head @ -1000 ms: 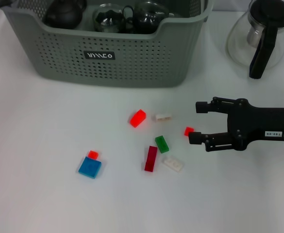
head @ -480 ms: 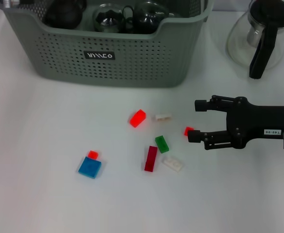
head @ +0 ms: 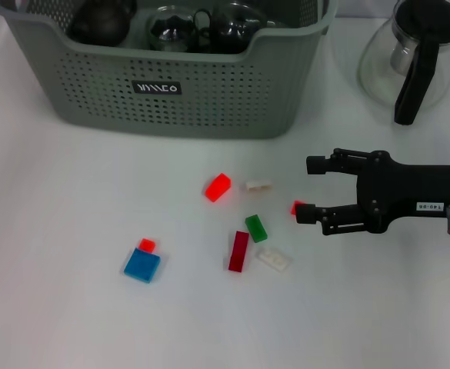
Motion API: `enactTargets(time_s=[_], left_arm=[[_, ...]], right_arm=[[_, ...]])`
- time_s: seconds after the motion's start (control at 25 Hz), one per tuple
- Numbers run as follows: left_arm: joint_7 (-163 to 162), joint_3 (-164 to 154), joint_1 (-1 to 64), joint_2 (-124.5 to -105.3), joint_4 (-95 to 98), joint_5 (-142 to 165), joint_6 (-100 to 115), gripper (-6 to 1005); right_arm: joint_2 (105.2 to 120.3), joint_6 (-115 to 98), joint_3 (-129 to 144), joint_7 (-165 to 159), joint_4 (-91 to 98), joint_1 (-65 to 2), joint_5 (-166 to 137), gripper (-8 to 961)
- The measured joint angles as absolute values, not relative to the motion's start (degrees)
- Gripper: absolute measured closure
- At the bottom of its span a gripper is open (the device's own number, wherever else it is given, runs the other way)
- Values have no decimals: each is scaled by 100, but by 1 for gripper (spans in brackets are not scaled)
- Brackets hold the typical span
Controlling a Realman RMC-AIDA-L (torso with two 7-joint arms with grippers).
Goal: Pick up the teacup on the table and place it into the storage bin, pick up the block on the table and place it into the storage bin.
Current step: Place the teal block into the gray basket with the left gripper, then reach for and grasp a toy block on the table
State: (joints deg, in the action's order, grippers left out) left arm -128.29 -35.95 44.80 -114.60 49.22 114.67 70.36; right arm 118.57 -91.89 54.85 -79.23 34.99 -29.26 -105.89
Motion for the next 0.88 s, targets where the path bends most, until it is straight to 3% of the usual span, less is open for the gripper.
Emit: enactTargets(time_s=[0.2, 0.36, 0.72, 0.88], left_arm=[[-11230, -2385, 3914, -11382, 4163, 8829, 9386, 408], [-10947, -2191, 3487, -11348, 4341, 8465, 10699, 412], [-9349, -2439, 2566, -11725, 5199, 11489, 11202, 413], [-7995, -2741, 2255, -11983, 5221, 12447, 11108, 413]], right_arm=[[11856, -9185, 5484, -7893, 3496, -2899, -10591, -3], [11856, -9185, 5471, -7886, 3493, -2889, -10591, -3], [11856, -9184, 5422, -7884, 3489, -2883, -10615, -3], [11856, -9184, 5422, -7883, 3489, -2866, -10617, -3]])
